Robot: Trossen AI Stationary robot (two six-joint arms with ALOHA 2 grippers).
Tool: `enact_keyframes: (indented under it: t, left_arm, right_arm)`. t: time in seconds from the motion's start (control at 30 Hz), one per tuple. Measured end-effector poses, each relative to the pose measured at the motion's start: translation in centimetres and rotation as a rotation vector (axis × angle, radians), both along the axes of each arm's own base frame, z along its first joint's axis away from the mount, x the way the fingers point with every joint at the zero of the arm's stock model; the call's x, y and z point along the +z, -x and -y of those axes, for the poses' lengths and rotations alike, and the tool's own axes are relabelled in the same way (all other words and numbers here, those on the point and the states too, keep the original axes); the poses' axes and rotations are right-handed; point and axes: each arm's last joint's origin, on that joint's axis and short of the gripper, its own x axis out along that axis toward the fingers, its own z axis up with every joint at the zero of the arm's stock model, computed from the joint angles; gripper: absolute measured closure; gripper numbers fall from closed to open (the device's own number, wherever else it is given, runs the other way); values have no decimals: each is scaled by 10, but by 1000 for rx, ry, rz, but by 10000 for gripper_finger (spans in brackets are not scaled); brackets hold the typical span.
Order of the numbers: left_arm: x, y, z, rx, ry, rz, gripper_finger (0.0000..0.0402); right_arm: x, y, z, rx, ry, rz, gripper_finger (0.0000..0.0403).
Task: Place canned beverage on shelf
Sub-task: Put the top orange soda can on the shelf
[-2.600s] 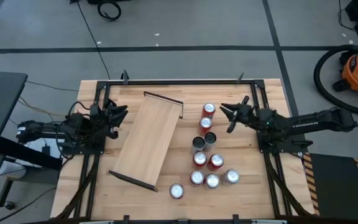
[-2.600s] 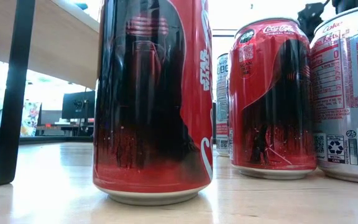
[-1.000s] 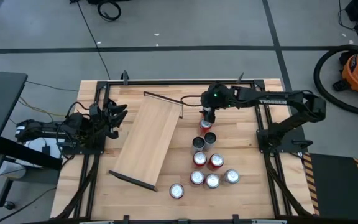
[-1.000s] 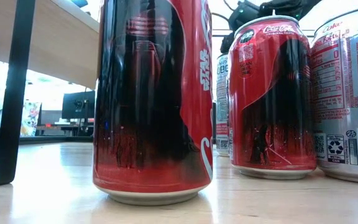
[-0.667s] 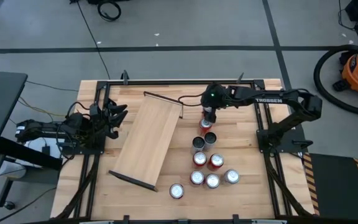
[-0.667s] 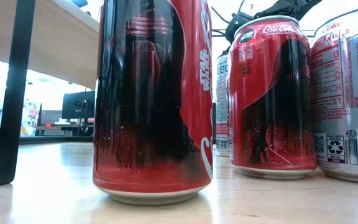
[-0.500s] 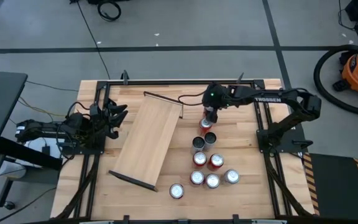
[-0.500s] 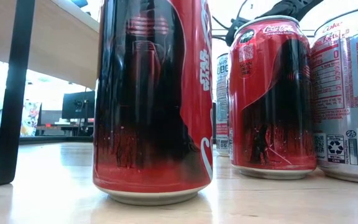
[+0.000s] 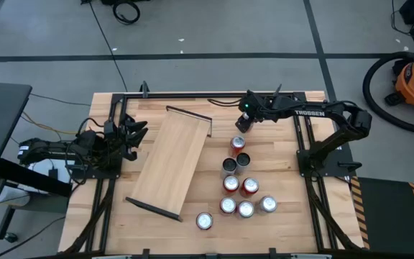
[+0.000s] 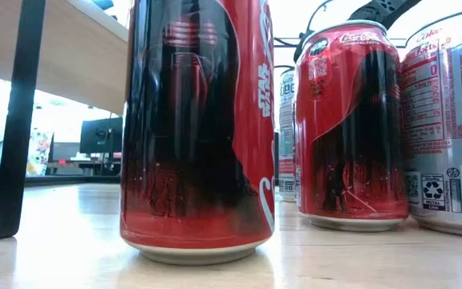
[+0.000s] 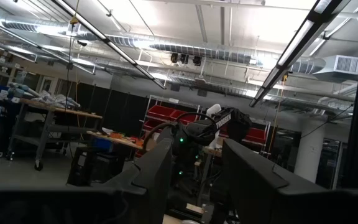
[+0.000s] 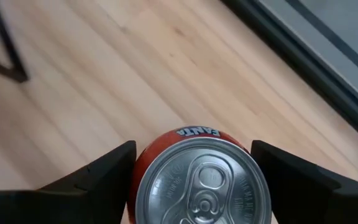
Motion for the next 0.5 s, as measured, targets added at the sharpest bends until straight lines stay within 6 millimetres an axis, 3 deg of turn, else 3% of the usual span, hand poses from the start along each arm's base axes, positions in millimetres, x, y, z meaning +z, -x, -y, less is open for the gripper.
enact_keyframes:
  t: [0.27,0.5]
  left_arm:
    - [0,0,0,-2,3,1,248]
    - [0,0,0,-2,3,1,248]
  right_arm:
    - [2,0,3,72,-21,10,15]
    - [32,-6,6,213,-2,-31,13]
